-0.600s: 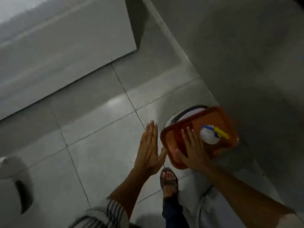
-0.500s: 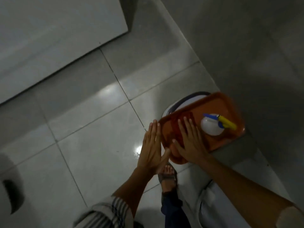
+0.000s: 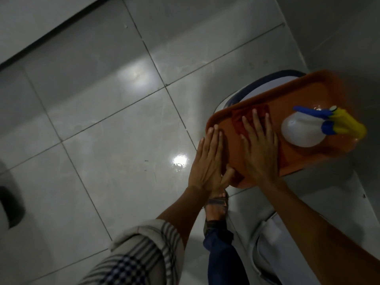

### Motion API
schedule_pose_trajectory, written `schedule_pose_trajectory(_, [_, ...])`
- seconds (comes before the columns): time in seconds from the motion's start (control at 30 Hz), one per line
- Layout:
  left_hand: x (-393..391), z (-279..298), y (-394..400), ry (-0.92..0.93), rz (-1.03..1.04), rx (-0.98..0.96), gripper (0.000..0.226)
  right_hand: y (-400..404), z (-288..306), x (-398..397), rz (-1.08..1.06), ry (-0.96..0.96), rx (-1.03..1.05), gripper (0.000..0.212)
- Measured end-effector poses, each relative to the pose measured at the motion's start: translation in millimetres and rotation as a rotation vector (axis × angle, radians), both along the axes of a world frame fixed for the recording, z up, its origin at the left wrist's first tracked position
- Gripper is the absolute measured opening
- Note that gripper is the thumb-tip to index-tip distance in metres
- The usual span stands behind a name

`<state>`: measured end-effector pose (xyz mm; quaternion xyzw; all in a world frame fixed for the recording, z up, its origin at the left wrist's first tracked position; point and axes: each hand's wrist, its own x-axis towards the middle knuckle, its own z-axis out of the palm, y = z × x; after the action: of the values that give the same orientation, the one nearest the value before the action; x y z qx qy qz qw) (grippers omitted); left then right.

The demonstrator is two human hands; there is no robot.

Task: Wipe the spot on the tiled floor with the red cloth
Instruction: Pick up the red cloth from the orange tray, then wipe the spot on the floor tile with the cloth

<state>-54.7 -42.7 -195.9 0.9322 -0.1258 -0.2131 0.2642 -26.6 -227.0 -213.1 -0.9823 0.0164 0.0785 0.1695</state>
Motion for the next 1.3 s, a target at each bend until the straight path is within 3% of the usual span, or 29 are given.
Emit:
schedule_pose_trajectory(0.1, [-4,3,7,-0.026,0.052,-0.076,0.092,2,21,7,-0.275,0.027,0.331,0.048])
schedule_pose_trajectory(0.2, [-18,4,33,-0.020,0.134,-0.080,0.090,1,54,19,-0.660,0.119,0.632,0.060])
schedule_pose_trajectory(0.33, [-54,0,86,0.029,0.167,-0.016,0.089,11,93,9,-1.042,0.272,1.420,0.058])
schedule_pose_trajectory(0.4, [-74,-3,114,0.055,0.203,-0.016,0.089,31,100,-7,-1.104,0.383,1.783,0.058])
schedule_pose_trajectory(0.47, [-90,-6,139,0.072,0.246,-0.006,0.090,58,106,-27,-1.013,0.514,2.127,0.081])
schedule_pose_trajectory(0.53, [-109,-9,165,0.088,0.288,0.020,0.091,91,112,-38,-0.896,0.590,2.278,0.098])
schedule_pose_trajectory(0.57, [-117,-11,179,0.093,0.306,0.032,0.091,106,107,-42,-0.823,0.590,2.295,0.091])
schedule_pose_trajectory(0.63, [-133,-16,204,0.100,0.339,0.045,0.091,133,96,-48,-0.821,0.560,2.201,0.072])
schedule_pose_trajectory(0.7, [-149,-24,230,0.115,0.390,0.053,0.091,160,83,-56,-0.862,0.529,1.971,0.068])
schedule_pose_trajectory(0.83, [-172,-58,277,0.166,0.506,0.073,0.091,207,28,-80,-0.799,0.513,1.476,0.095])
schedule_pose_trajectory(0.97, [-190,-121,317,0.201,0.578,0.105,0.092,240,-64,-117,-0.435,0.454,0.856,0.100])
schedule_pose_trajectory(1.07, [-204,-180,339,0.191,0.623,0.090,0.090,256,-161,-142,0.020,0.454,0.200,0.085])
schedule_pose_trajectory(1.1, [-209,-197,345,0.184,0.633,0.085,0.089,260,-189,-149,0.095,0.423,0.068,0.083])
schedule_pose_trajectory(1.2, [-220,-231,359,0.148,0.650,0.117,0.086,265,-244,-162,0.192,0.216,-0.066,0.089])
schedule_pose_trajectory(1.3, [-227,-247,365,0.114,0.633,0.149,0.082,278,-265,-150,0.212,0.030,-0.091,0.085])
